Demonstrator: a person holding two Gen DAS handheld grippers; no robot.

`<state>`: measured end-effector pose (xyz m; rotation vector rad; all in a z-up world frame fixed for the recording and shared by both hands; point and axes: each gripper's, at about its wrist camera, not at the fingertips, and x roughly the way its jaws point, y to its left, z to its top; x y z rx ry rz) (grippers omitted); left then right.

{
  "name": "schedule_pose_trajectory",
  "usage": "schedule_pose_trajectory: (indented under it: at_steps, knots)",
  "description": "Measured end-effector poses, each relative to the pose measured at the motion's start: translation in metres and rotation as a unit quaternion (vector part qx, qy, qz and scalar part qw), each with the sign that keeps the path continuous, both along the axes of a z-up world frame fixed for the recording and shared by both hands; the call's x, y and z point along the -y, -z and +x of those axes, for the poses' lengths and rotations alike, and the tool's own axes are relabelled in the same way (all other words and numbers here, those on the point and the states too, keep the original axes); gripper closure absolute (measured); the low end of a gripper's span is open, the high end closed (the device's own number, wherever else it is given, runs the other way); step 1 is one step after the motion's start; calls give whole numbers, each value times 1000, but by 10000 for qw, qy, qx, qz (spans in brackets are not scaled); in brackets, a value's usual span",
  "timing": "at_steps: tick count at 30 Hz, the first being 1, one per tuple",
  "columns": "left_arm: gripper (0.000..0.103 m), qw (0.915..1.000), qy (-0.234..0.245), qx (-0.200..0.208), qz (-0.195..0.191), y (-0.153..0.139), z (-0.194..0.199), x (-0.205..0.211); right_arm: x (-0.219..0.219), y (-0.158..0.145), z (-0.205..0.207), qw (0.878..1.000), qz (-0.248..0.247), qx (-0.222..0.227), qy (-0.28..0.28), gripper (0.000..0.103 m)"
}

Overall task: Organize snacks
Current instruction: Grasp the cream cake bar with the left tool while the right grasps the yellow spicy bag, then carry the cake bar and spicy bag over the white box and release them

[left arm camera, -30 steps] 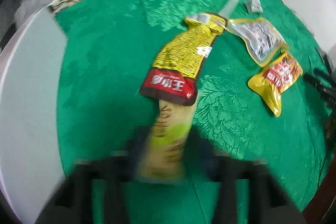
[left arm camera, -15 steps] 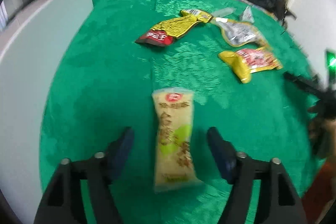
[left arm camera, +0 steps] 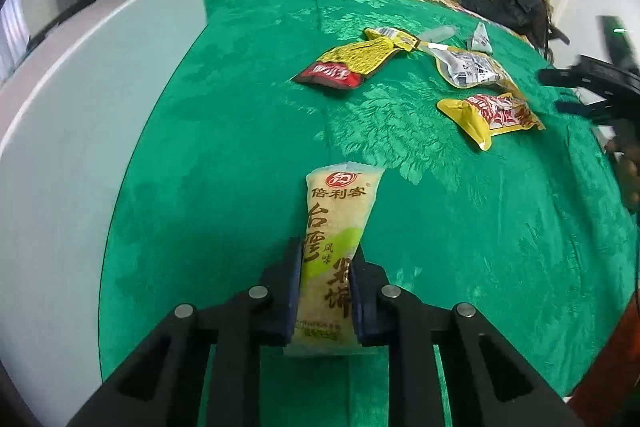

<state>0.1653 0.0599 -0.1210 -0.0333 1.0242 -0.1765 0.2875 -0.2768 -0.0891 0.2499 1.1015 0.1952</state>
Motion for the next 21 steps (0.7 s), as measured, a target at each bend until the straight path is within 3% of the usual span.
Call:
schedule_pose_trajectory:
  at_steps: [3,6,8,9,11,13,15,21]
  knots:
    - [83,9998,-121,-1,-139,-2,-14,-13,-7,28,17,9955,617,-715,-3,13]
    - [83,9994,-203,47,-264,-4,-27,-25,-30,26,4,9909,820,-866,-619,14]
    - [83,9990,-257,83,-370,-6,-32,-32,-59,23,-22,9654,1409,-1364,-1718,15]
    - [83,9986,-288,105,-428,-7,-33,-34,-72,16,-35,9572,1330,-1408,-2152,15]
    - [83,9976,-354,134,-577,-8,-34,-36,-90,-2,-52,9572,612,-1119,-2599,15]
    - [83,9962,-429,143,-742,-9,-33,-38,-106,-14,-53,9624,-356,-717,-2597,13]
    - [83,9944,-479,95,-942,-12,-34,-40,-130,-16,-44,9590,-886,-393,-2663,12]
    - [83,9891,-588,190,-1339,-44,-47,-58,-197,21,-19,9545,-1257,-346,-2683,15]
